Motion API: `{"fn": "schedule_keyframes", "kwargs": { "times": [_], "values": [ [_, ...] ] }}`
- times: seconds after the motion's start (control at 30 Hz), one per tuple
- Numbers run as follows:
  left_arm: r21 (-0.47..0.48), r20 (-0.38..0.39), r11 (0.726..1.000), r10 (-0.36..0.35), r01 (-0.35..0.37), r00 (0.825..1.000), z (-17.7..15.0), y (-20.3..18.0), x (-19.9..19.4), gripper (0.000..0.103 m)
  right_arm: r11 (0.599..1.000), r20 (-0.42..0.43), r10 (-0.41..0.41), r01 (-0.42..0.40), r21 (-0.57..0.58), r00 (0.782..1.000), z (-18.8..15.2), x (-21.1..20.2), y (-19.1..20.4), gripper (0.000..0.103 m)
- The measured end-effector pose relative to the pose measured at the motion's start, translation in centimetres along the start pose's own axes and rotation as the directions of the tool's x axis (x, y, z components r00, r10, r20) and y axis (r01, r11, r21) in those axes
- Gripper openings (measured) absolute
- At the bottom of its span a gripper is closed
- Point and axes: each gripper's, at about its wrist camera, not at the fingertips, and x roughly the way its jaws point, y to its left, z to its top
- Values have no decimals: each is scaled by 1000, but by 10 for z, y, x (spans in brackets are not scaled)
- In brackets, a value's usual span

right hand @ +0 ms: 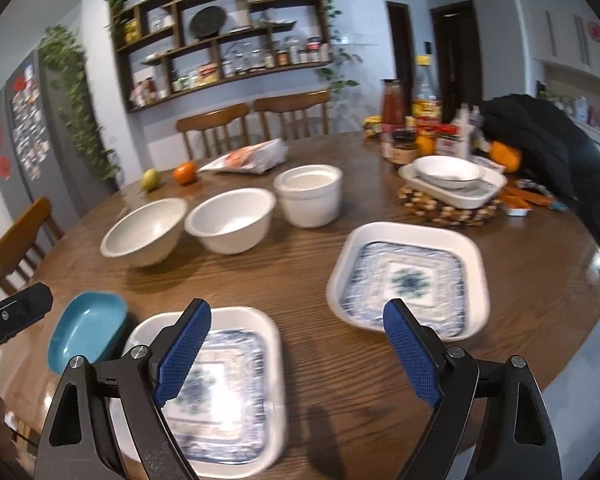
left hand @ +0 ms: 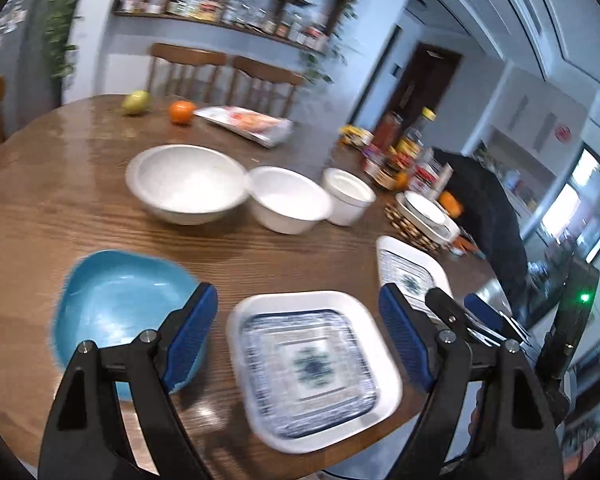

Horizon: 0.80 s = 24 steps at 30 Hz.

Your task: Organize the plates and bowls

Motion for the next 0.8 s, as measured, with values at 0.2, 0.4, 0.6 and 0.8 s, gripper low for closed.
{"fn": "schedule_keyframes", "kwargs": {
  "times": [0.2,0.4,0.6,0.8],
  "values": [
    [106,-50,994,19,-13,999,11,-54,46,80,997,6,-54,54,60,999,12,0,-42,89],
    [166,-143,986,54,-29,988,19,-91,101,72,985,-18,-74,75,155,997,24,15,-87,89],
    [217,-232,976,67,-15,970,12,-114,148,67,966,-76,-68,85,245,995,28,42,-124,89],
    [210,-319,978,76,-8,945,7,-117,182,61,953,-131,-32,70,296,991,24,66,-145,89]
  ]
}}
